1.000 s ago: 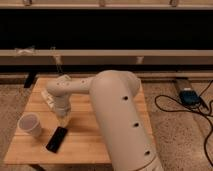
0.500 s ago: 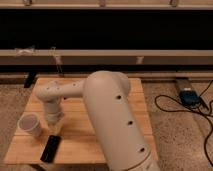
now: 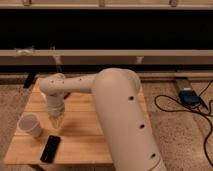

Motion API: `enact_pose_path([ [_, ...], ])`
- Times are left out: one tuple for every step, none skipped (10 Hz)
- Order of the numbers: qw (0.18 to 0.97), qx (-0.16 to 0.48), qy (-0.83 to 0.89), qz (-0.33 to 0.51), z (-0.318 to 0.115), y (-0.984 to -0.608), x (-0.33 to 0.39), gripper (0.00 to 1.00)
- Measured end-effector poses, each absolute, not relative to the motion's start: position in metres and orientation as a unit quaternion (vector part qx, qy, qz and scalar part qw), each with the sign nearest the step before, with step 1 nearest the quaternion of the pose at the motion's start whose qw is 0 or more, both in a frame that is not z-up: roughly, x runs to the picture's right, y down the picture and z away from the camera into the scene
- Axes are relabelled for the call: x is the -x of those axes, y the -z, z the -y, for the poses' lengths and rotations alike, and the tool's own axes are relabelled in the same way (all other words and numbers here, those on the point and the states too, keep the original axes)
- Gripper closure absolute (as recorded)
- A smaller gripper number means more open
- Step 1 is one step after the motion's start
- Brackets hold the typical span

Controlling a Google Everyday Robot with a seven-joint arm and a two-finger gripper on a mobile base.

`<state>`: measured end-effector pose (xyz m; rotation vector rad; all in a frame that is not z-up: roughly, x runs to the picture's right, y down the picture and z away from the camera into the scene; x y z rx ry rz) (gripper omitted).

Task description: Push the eraser across the table

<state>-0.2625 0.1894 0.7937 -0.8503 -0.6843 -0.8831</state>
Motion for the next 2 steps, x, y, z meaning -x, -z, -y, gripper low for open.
enact_pose_path([
  [0.766,0.39,0.404,0.313,-0.1872,-0.7951,0.2601,1.0],
  [0.766,0.389,0.404,0.314,-0.187,-0.7948,0.261,0.96],
])
